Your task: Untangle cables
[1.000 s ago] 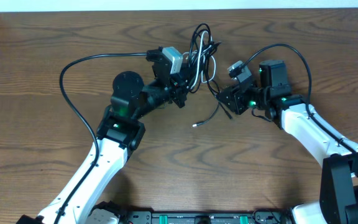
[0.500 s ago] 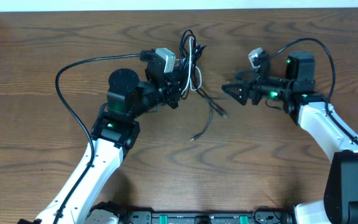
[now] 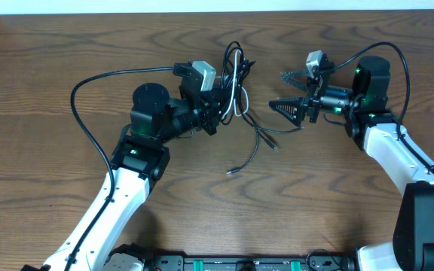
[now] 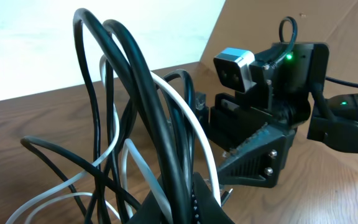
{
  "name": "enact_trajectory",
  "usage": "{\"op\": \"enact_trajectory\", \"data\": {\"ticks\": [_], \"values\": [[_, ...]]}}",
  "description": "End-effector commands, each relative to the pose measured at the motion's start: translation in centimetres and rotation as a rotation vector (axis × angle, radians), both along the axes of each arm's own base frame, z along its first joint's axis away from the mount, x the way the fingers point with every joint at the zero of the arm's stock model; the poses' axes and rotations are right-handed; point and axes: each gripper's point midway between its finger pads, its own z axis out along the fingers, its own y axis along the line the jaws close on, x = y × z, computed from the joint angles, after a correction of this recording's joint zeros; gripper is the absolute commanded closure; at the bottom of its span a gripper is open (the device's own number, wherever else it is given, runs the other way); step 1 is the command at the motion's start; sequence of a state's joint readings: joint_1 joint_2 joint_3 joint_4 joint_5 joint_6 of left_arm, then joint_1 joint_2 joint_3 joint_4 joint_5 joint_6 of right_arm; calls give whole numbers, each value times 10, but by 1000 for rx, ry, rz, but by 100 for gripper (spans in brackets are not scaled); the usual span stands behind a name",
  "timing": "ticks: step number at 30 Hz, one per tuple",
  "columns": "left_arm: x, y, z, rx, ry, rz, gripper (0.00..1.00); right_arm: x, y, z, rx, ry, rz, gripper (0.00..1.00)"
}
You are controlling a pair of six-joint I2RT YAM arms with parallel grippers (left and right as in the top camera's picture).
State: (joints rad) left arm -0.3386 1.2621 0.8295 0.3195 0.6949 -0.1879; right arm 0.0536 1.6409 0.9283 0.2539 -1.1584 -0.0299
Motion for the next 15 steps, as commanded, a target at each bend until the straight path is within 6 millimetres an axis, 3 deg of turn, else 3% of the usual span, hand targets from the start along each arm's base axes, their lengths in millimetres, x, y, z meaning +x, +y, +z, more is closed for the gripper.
{"op": "enact_trajectory", "data": {"ticks": [1,15], "values": [[-15,-14,13,-22,-25,-65,92,5,-6,8,-2,-41,-21,1],[-45,-56,1,-3,-12,-198,92,9,-5,18,2,-115,-19,1]]}}
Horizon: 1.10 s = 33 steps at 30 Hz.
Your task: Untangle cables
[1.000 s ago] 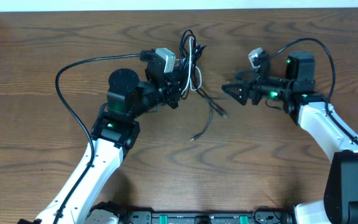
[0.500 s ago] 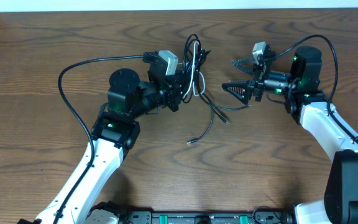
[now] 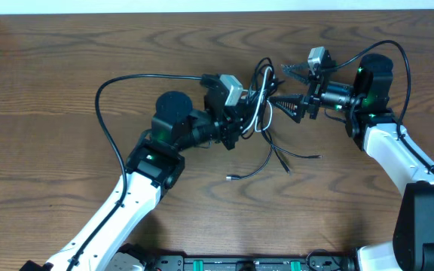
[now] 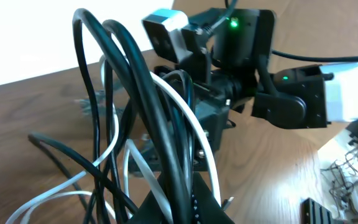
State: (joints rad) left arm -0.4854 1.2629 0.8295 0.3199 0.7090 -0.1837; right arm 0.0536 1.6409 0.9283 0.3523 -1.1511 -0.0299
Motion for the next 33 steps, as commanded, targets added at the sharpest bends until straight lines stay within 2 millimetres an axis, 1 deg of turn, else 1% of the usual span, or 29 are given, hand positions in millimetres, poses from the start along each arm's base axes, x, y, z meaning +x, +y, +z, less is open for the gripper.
{"op": "enact_trajectory", "data": {"ticks": [1,8,9,11,12,13,14,16,17,18,20,23,28,29,30,32,33], "values": [[-7,-10,1,-3,-10,-43,92,2,-5,5,1,-16,-13,1],[-17,-19,1,6,-30,-79,92,0,-2,6,5,-17,3,1],[-18,-20,1,7,-33,-82,92,-1,-1,6,5,-16,8,2],[-18,-20,1,7,-33,-82,92,-2,2,6,5,-17,14,9],[-18,-20,1,7,-32,-83,92,-3,3,6,5,-17,18,19],[-18,-20,1,7,-32,-83,92,-3,4,6,5,-17,20,26],[-18,-20,1,7,-32,-83,92,-4,5,6,5,-17,22,44],[-18,-20,1,7,-32,-83,92,-4,6,6,5,-16,25,70],[-18,-20,1,7,-32,-83,92,-4,6,6,5,-16,25,76],[-18,-20,1,7,-32,-83,92,-4,6,6,5,-16,25,86],[-18,-20,1,8,-32,-83,92,-4,6,6,5,-15,25,95],[-17,-20,0,9,-31,-79,92,-4,6,6,11,3,22,99],[-16,-19,-3,17,-21,-71,92,-6,6,7,20,16,32,99],[-17,-19,-4,19,-17,-71,92,-8,7,7,24,17,41,88],[-16,-19,-5,24,-16,-69,92,-9,8,8,28,17,52,73],[-14,-17,-8,40,-17,-51,92,-18,10,11,46,17,106,33],[-12,-16,-11,51,-15,-39,92,-22,11,12,54,16,129,19]]}}
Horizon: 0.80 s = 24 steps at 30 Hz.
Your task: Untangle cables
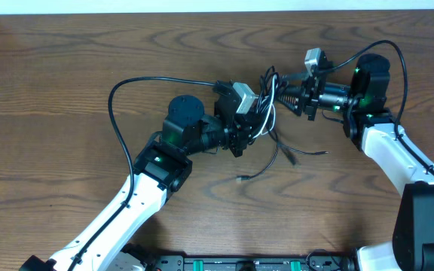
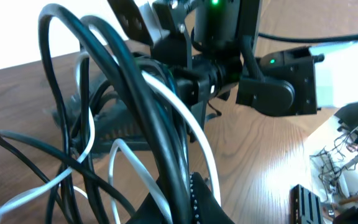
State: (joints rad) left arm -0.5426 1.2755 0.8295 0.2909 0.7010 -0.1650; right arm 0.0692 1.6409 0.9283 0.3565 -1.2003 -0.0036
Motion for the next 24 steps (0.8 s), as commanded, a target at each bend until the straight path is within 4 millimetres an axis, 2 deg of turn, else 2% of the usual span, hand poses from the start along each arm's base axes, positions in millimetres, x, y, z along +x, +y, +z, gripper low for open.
{"op": "enact_trajectory", "data": {"ticks": [1,3,9,16,21,22,24], "values": [[6,3,-2,31,-28,35,92,-18,4,12,44,-9,110,7],[8,4,-4,37,-26,49,92,-23,5,14,54,-13,140,1],[8,4,-3,35,-27,48,92,-23,5,17,56,-35,144,1],[-15,-5,1,1,-13,-88,92,-20,6,26,54,-126,144,1],[-26,-11,4,-12,-11,-149,92,-16,11,26,43,-134,120,1],[-27,-12,4,-12,-11,-152,92,-16,12,26,43,-135,121,2],[-30,-14,4,-11,-12,-161,92,-18,14,26,44,-141,129,16]]}}
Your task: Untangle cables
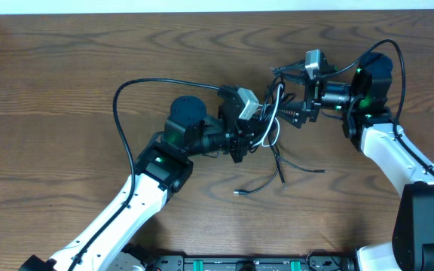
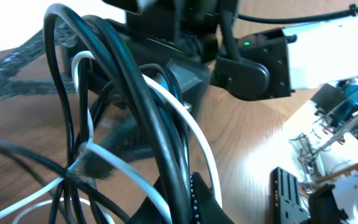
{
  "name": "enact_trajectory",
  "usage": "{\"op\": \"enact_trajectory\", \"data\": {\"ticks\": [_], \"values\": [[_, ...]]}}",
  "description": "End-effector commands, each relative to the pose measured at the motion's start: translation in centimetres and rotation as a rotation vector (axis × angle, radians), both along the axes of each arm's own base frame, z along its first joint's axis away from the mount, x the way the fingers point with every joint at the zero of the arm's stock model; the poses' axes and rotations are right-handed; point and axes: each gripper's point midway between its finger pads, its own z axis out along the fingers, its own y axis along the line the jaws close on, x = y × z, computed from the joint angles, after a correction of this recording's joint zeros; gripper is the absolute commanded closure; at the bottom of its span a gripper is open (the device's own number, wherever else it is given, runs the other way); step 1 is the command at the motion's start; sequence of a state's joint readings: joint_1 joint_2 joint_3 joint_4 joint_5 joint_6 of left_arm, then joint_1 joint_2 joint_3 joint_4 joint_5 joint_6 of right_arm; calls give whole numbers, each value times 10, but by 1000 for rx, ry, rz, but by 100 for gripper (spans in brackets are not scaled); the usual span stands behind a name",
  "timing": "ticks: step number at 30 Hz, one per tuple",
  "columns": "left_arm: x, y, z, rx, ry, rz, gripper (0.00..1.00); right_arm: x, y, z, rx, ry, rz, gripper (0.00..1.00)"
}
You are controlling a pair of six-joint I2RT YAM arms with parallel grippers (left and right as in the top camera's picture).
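Note:
A tangle of black and white cables (image 1: 271,113) hangs from my left gripper (image 1: 256,134), which is shut on it just right of the table's middle. In the left wrist view the loops of the cable bundle (image 2: 135,106) rise from the shut left gripper (image 2: 188,199). My right gripper (image 1: 283,96) reaches into the bundle from the right. It stands open, and its blurred fingers (image 2: 17,62) lie spread on either side of the loops. Loose cable ends (image 1: 281,169) trail on the wood below.
The left arm's own black lead (image 1: 126,94) arcs over the table behind its wrist. The right arm's lead (image 1: 398,60) loops above its base. The table's edge and some electronics (image 2: 288,193) show at the right of the left wrist view.
My left gripper has carried the bundle a little further right and toward the camera side. The right gripper's fingers now reach deeper among the loops. The loose ends have shifted right on the table.
At first my left gripper held the bundle left of centre, well apart from the open right gripper. Then the bundle was close to the right fingertips, then touching them. Now the loops lie between the right gripper's fingers.

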State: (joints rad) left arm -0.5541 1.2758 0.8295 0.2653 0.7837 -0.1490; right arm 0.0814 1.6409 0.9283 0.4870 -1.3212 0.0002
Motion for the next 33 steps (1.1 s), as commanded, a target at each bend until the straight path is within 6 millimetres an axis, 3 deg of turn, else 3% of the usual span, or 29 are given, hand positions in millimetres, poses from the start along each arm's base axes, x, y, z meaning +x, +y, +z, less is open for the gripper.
{"op": "enact_trajectory", "data": {"ticks": [1,3,5,10,14,16,21,24,25,27,33], "values": [[-13,-8,6,-13,-29,-67,92,-2,6,5,0,-17,5,22],[-13,-8,6,-14,-29,-67,92,-3,9,5,0,-17,13,42],[-13,-8,6,-13,-29,-67,92,-6,13,5,0,-18,25,78],[-13,-8,6,-13,-28,-67,92,-6,13,5,0,-17,24,93],[-13,-8,6,-13,-28,-67,92,-5,13,5,1,-17,23,98],[-11,-7,5,-8,-28,-55,83,-3,11,6,4,3,11,99],[3,-1,-3,27,-20,33,76,8,-1,7,18,84,-52,99],[17,8,-16,83,4,135,73,13,-11,8,31,125,-82,99],[25,14,-25,121,21,197,66,17,-19,8,38,150,-103,99],[33,24,-36,170,41,268,63,21,-27,8,44,173,-125,99],[49,50,-62,297,78,438,59,29,-48,8,59,214,-183,99]]}}
